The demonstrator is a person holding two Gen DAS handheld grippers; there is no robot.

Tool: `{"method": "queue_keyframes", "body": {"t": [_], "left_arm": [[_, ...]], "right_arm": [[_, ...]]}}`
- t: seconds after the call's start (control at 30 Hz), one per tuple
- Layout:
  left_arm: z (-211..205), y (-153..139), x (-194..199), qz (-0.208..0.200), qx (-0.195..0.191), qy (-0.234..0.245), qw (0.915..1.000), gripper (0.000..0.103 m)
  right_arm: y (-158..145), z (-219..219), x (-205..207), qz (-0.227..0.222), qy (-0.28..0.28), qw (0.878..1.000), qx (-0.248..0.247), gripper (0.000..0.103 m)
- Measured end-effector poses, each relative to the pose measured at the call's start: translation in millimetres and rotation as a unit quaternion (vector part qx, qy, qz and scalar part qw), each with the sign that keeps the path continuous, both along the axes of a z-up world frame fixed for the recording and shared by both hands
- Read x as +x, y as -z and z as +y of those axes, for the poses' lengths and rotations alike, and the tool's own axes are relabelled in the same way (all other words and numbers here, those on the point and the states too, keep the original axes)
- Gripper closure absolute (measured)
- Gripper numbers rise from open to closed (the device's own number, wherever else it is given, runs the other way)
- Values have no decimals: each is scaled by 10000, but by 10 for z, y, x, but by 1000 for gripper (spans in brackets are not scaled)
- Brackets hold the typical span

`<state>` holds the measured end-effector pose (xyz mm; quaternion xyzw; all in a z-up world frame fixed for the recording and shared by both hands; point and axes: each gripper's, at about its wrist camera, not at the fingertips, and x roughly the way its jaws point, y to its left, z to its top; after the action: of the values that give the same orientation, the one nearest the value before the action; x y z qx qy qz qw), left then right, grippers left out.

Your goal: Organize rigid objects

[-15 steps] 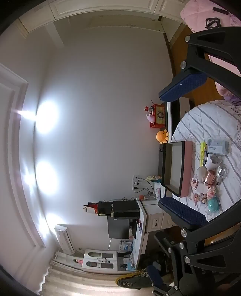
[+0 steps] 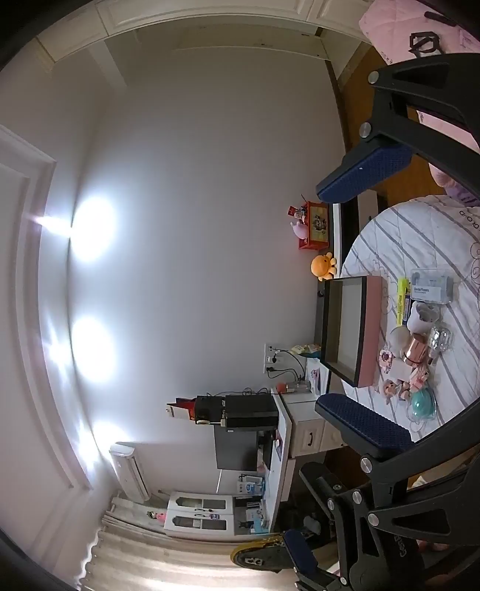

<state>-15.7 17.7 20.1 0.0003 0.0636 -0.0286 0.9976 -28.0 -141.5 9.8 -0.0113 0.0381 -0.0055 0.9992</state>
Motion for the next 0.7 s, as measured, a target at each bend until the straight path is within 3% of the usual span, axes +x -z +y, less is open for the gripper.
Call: {"method": "queue_keyframes", "body": {"t": [0.7], "left_arm": [[-203, 58, -3, -71, 125, -105, 9998, 0]], "right_arm": [[29, -57, -33, -78, 98, 9999, 45, 0]]}}
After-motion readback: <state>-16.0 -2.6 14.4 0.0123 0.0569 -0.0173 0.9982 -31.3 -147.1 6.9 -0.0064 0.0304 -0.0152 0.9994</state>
